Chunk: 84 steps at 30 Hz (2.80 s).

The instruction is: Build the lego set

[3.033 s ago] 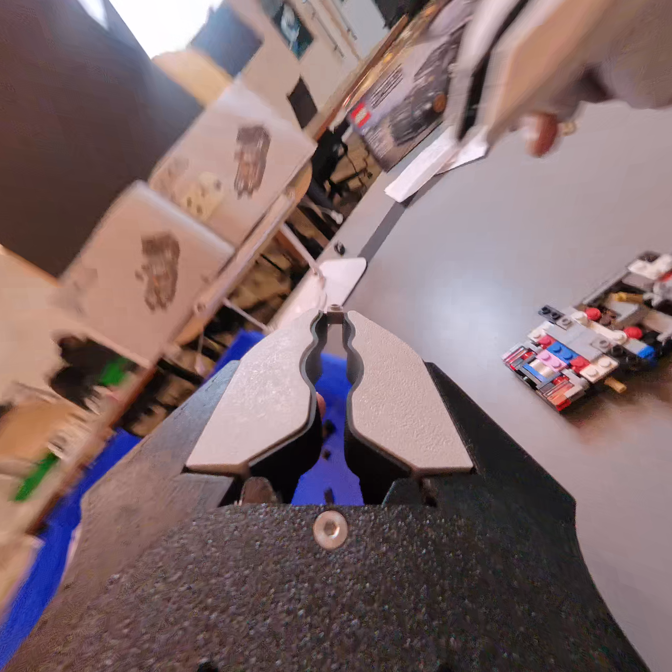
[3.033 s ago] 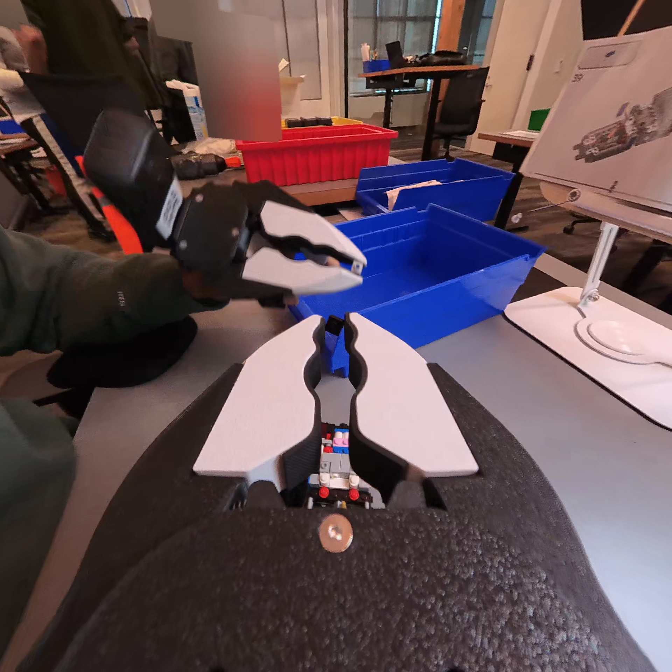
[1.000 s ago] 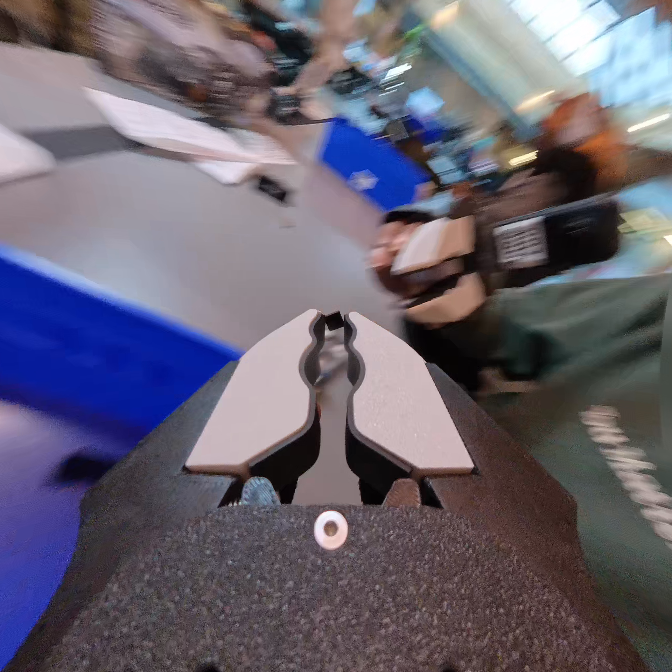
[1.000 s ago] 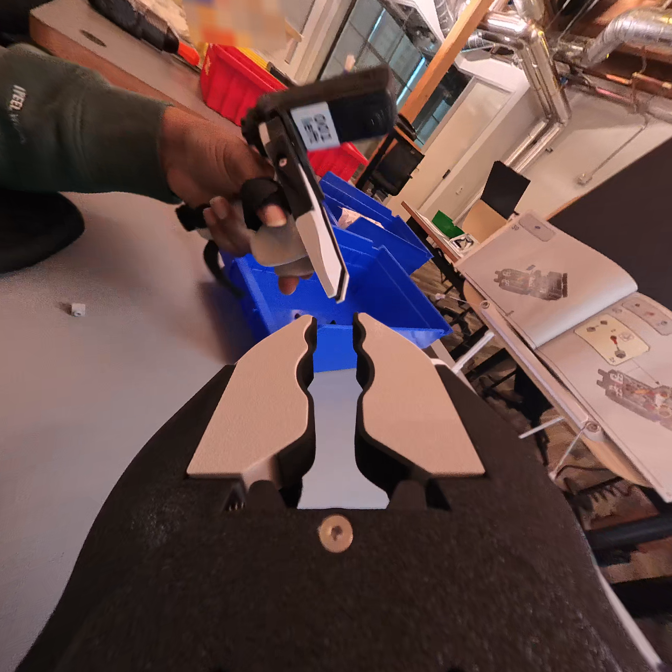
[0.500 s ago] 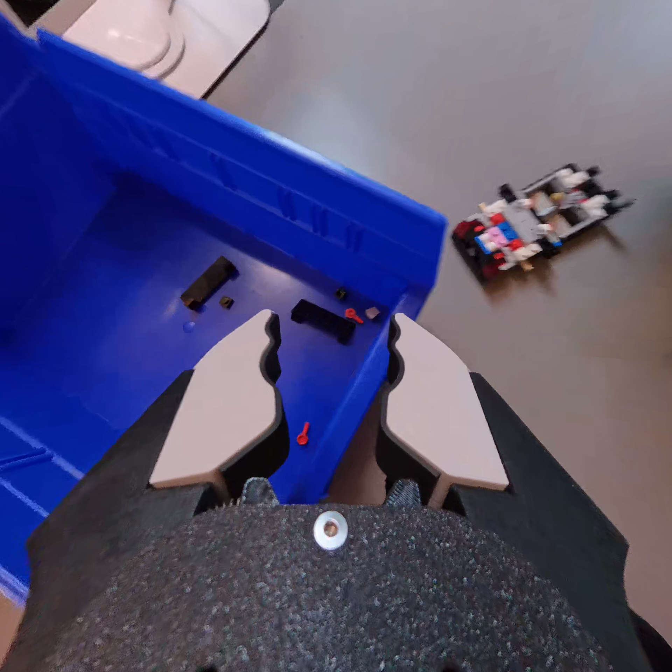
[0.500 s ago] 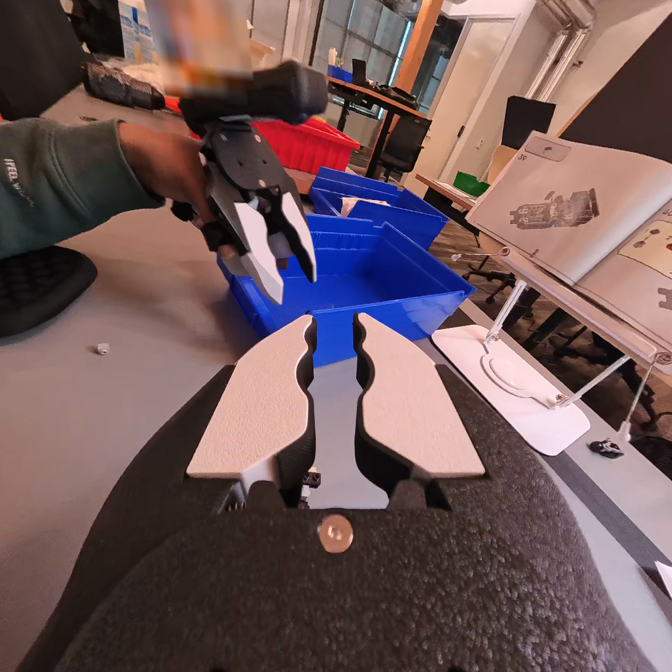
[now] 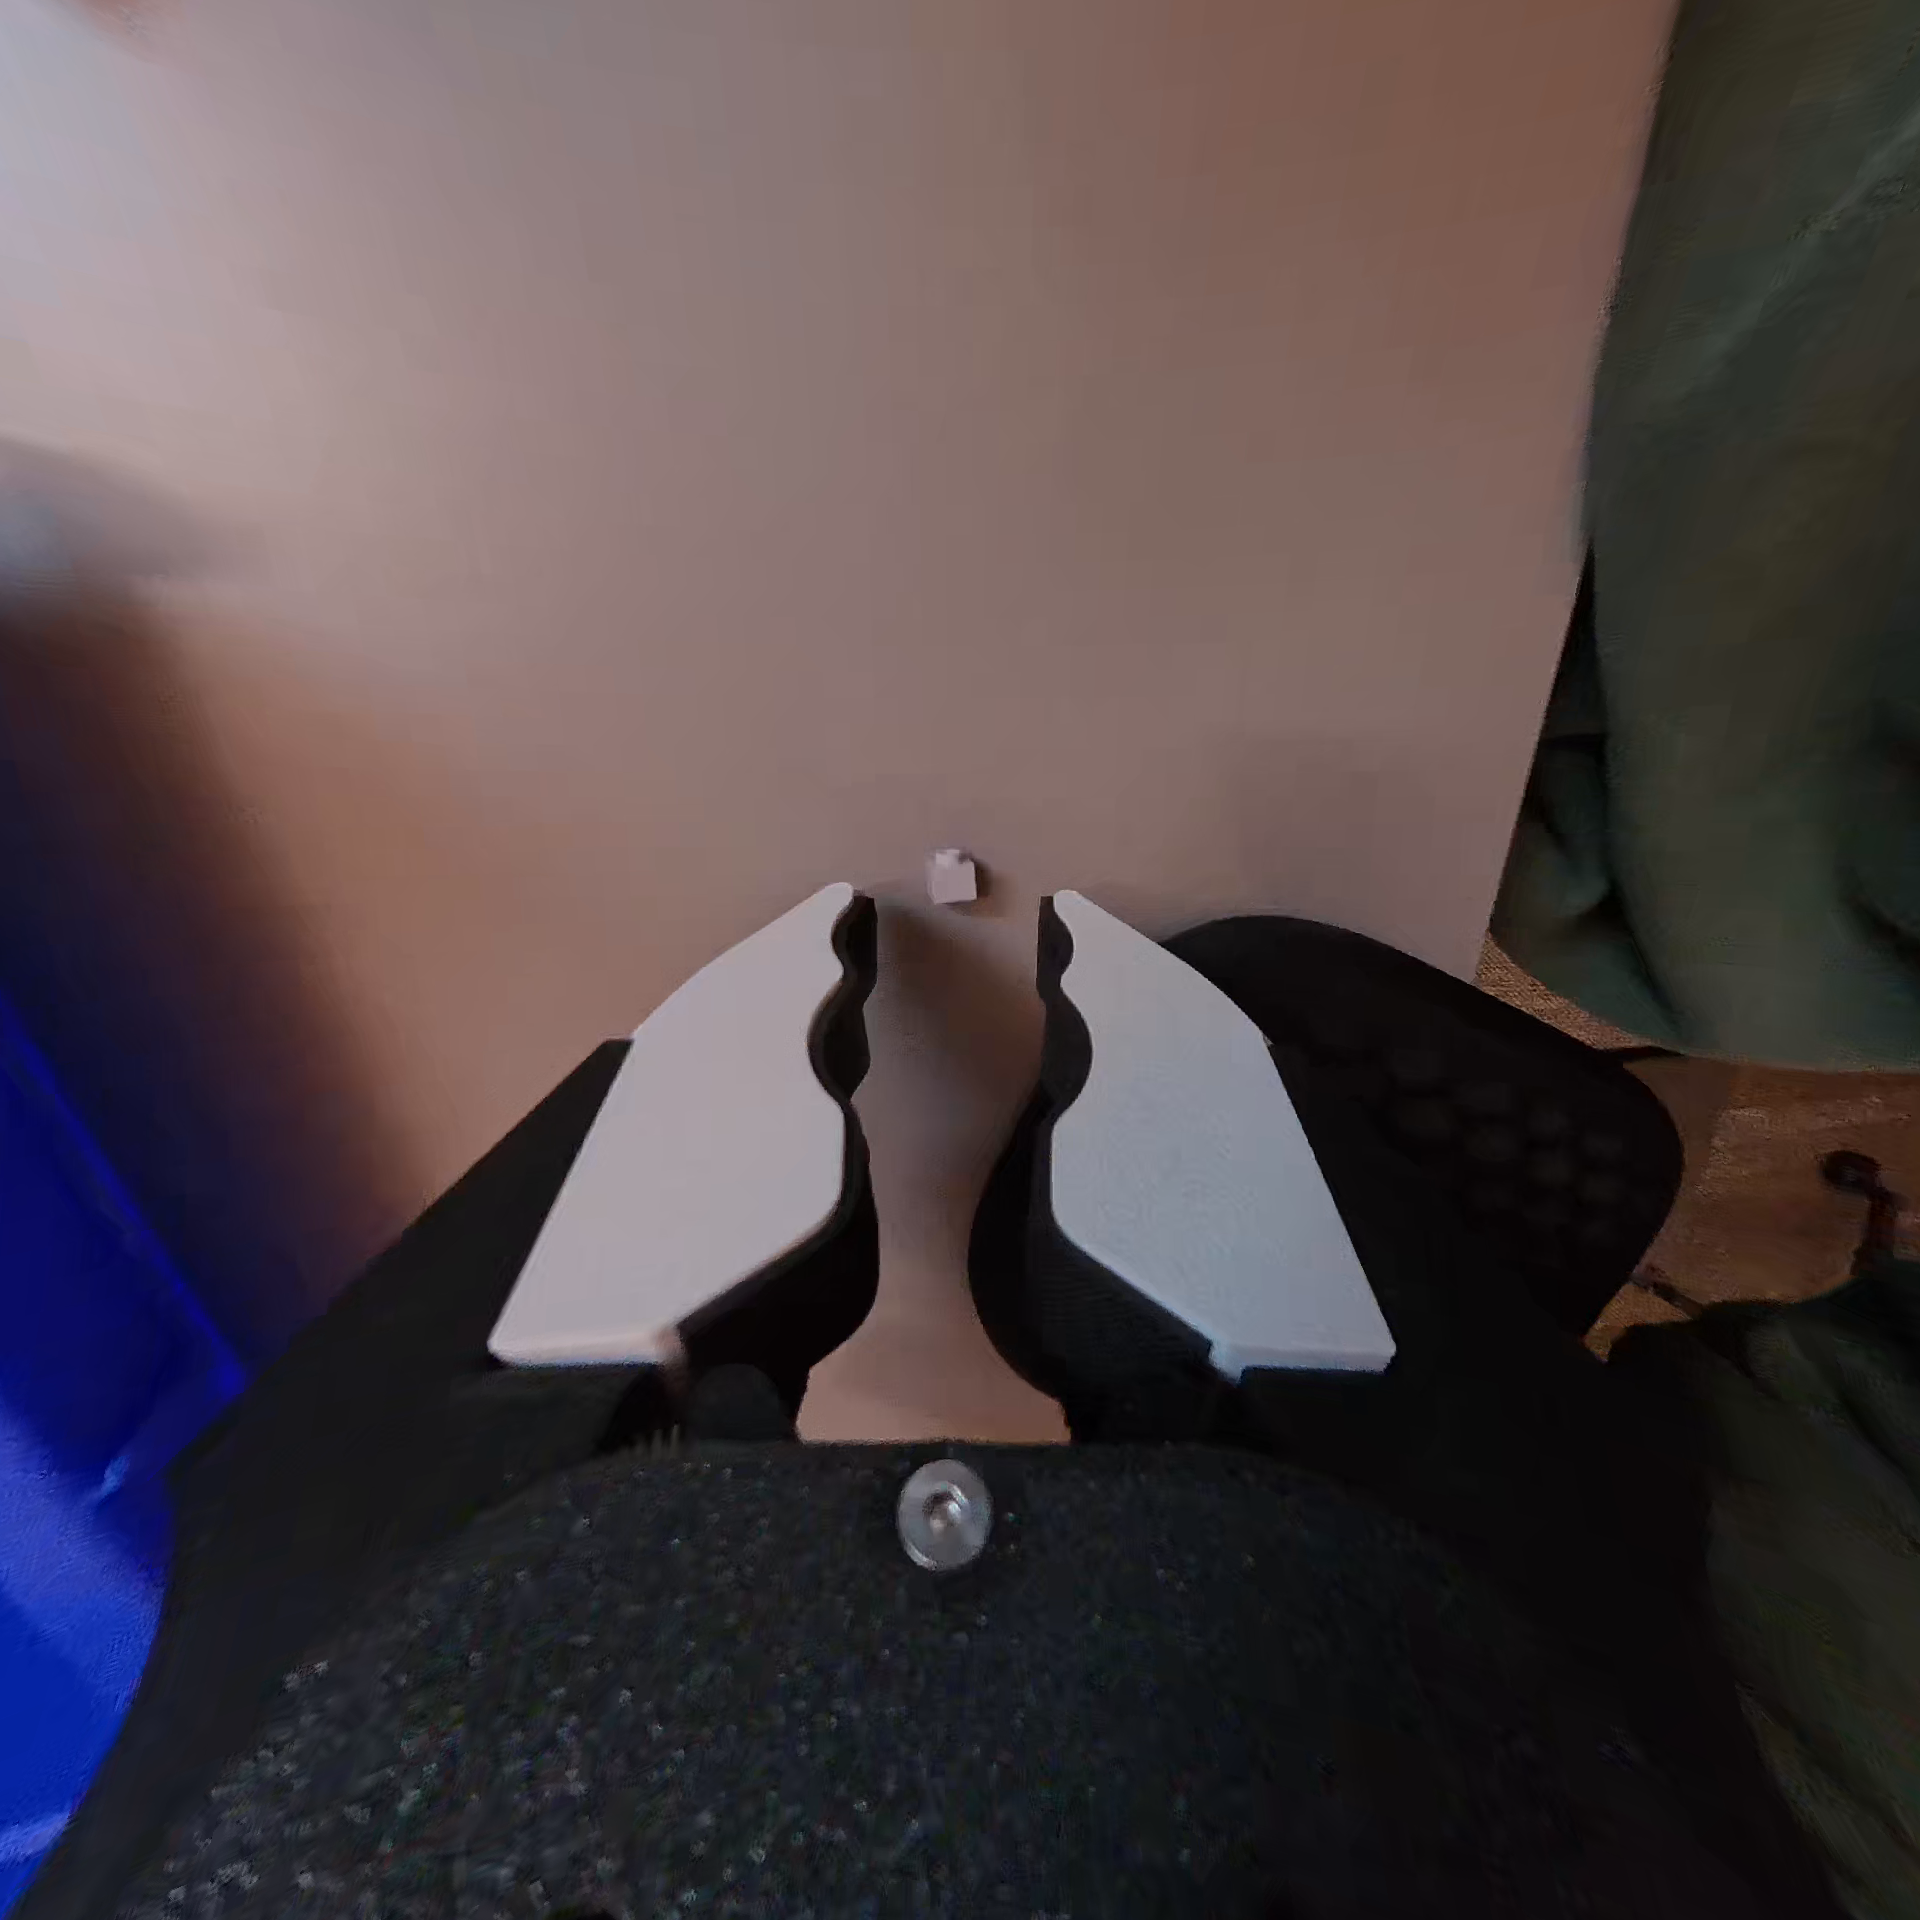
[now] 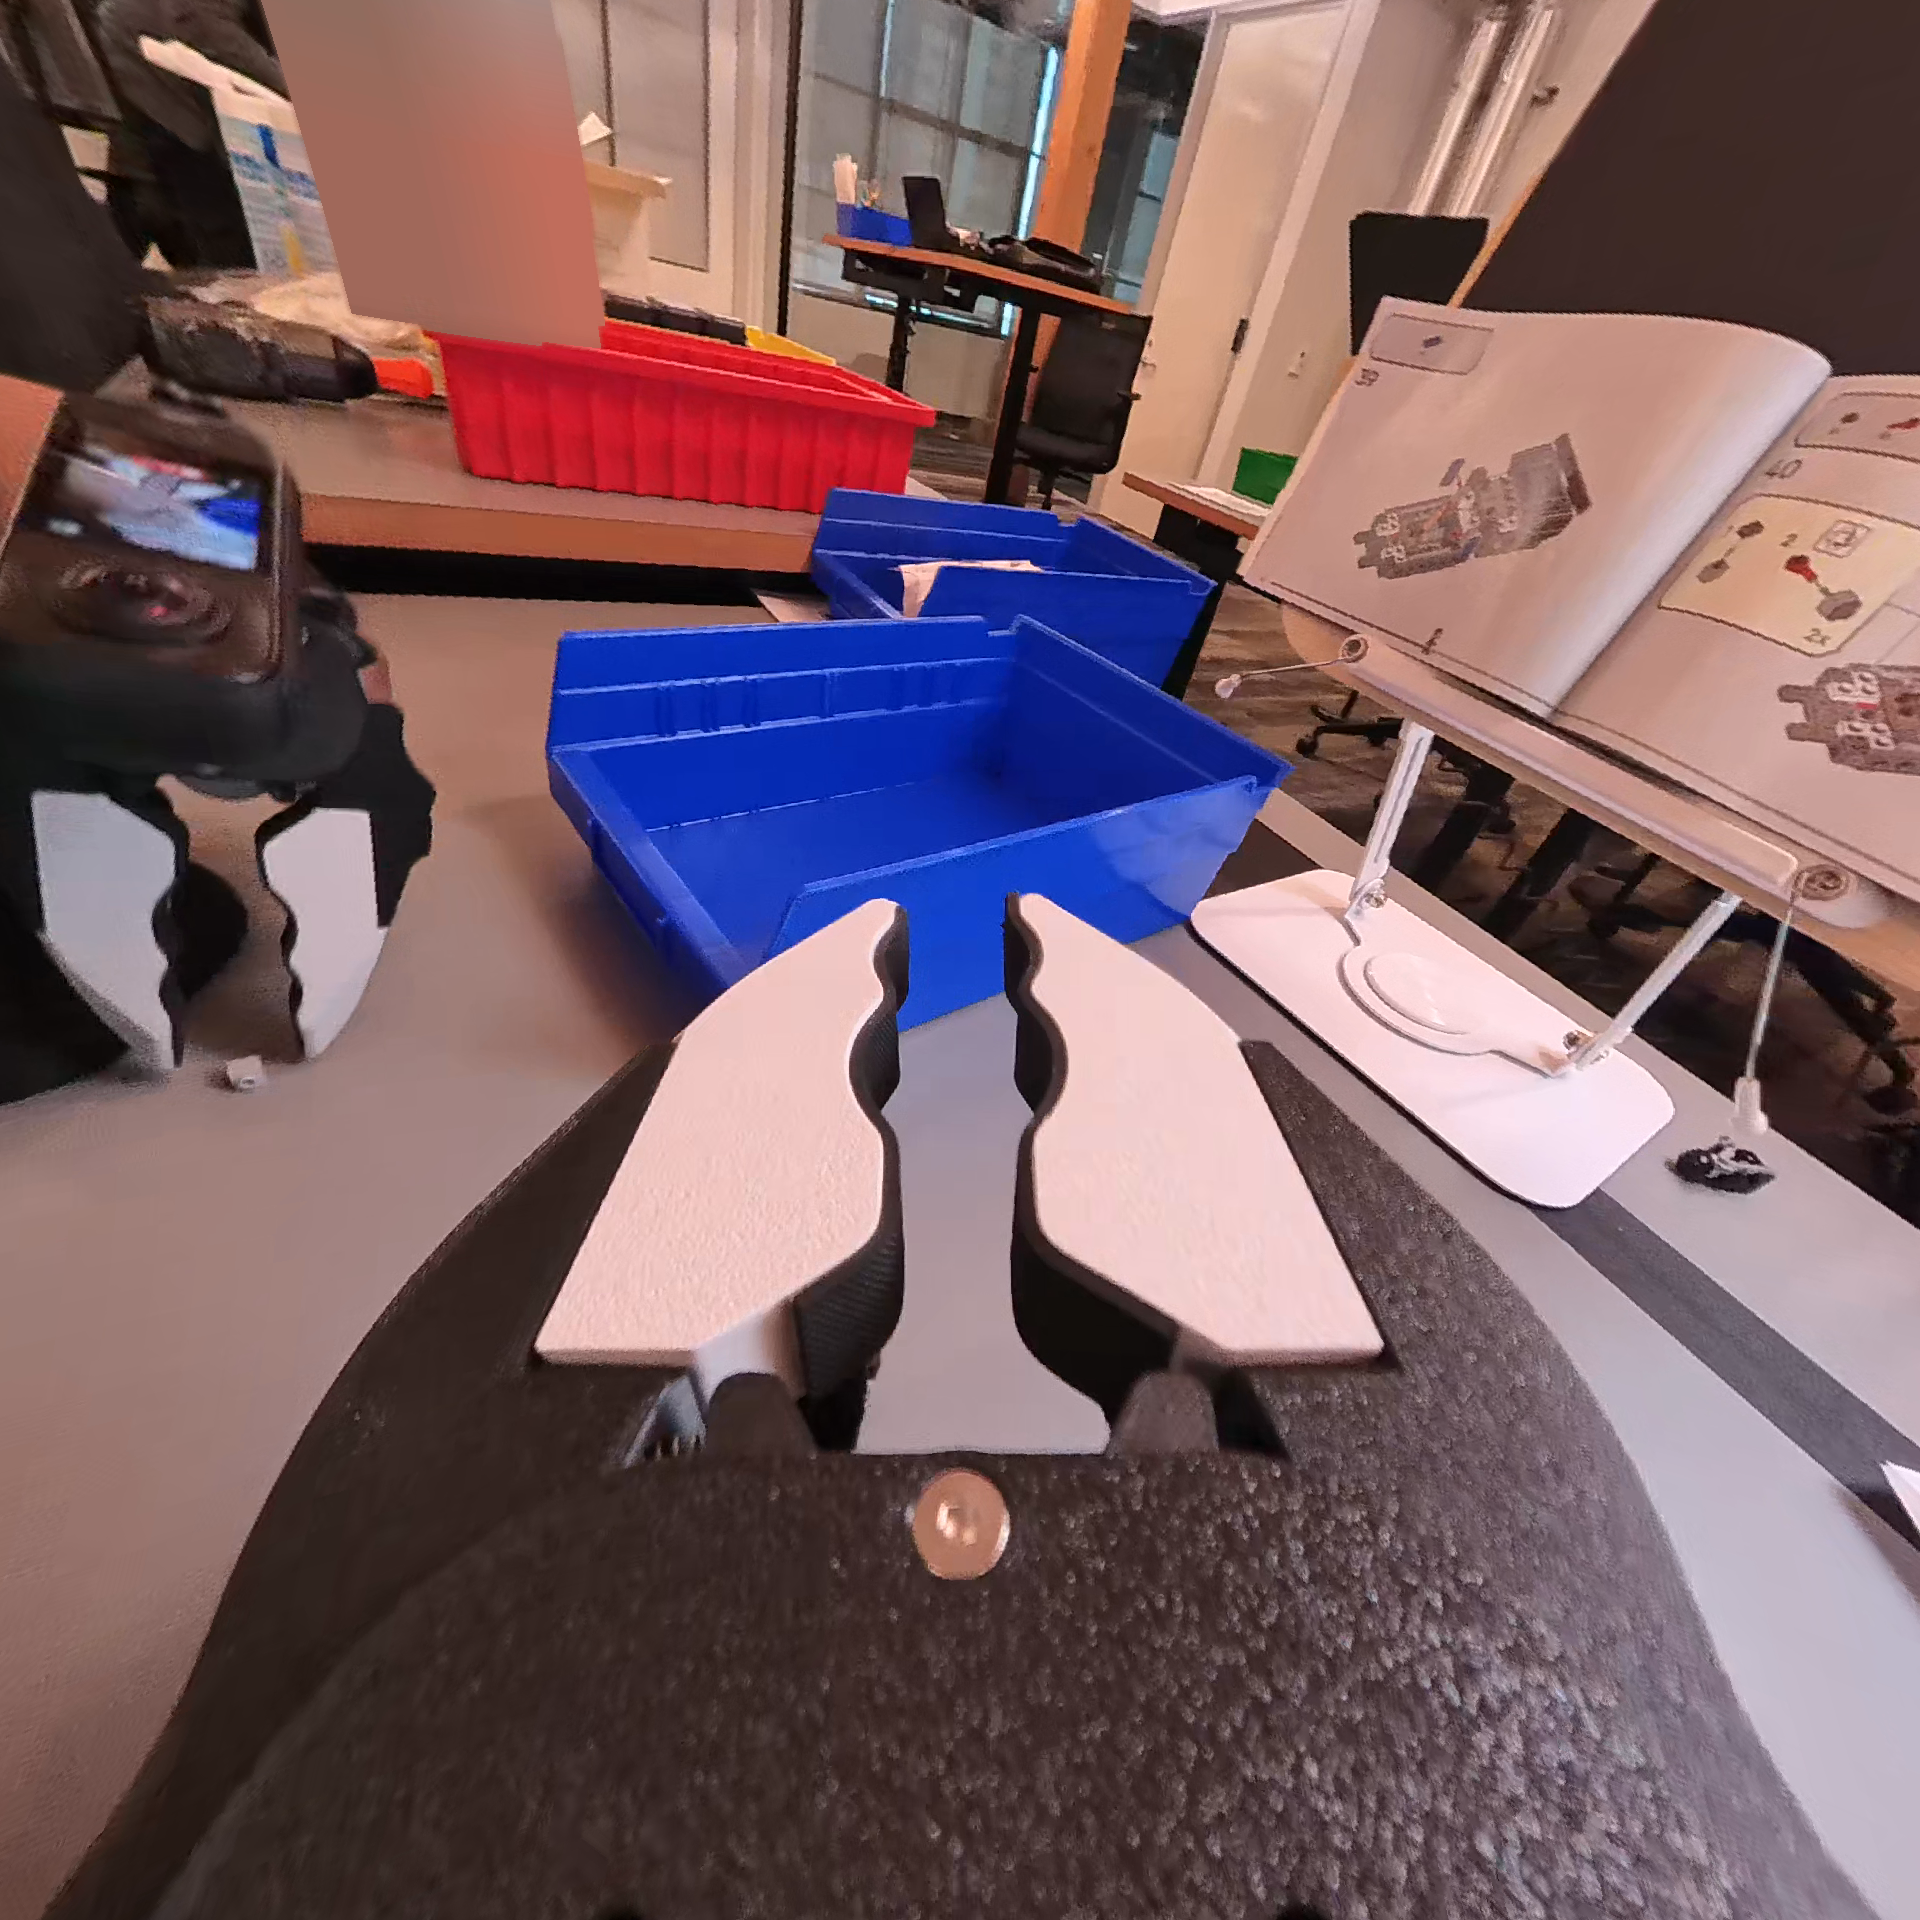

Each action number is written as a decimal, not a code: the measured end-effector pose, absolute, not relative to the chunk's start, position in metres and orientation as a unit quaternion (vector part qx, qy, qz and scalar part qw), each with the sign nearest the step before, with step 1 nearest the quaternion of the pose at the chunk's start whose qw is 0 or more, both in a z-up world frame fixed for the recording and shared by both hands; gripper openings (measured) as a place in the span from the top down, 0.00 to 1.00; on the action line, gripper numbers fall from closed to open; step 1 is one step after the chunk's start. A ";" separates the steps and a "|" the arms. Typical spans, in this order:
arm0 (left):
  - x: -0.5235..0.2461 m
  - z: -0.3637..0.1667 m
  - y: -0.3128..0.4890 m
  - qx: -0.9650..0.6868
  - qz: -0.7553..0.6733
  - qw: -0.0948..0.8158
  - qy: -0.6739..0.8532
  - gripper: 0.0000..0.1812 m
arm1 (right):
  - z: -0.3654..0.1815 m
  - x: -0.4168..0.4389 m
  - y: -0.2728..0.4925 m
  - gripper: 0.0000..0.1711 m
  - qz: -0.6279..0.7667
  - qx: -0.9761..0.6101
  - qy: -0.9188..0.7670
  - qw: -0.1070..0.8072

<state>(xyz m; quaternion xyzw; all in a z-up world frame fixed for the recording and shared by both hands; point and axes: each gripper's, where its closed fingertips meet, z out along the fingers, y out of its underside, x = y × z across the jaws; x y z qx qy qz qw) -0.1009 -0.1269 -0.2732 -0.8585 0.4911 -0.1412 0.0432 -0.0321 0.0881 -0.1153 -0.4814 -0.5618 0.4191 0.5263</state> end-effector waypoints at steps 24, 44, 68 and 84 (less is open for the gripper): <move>-0.156 -0.223 0.031 -0.904 -0.023 0.304 0.300 0.71 | -0.114 -0.020 0.129 0.90 0.429 -0.539 -0.492 0.533; -0.133 -0.224 0.063 -0.860 0.048 0.353 0.365 0.85 | -0.156 -0.027 0.121 0.85 0.385 -0.577 -0.598 0.402; -0.068 -0.160 0.085 -0.663 -0.093 0.712 0.214 0.97 | -0.176 -0.060 0.166 0.86 0.403 -0.581 -0.464 0.533; -0.063 -0.180 0.081 -0.688 -0.150 0.664 0.252 0.95 | -0.183 -0.057 0.158 1.00 0.430 -0.587 -0.470 0.500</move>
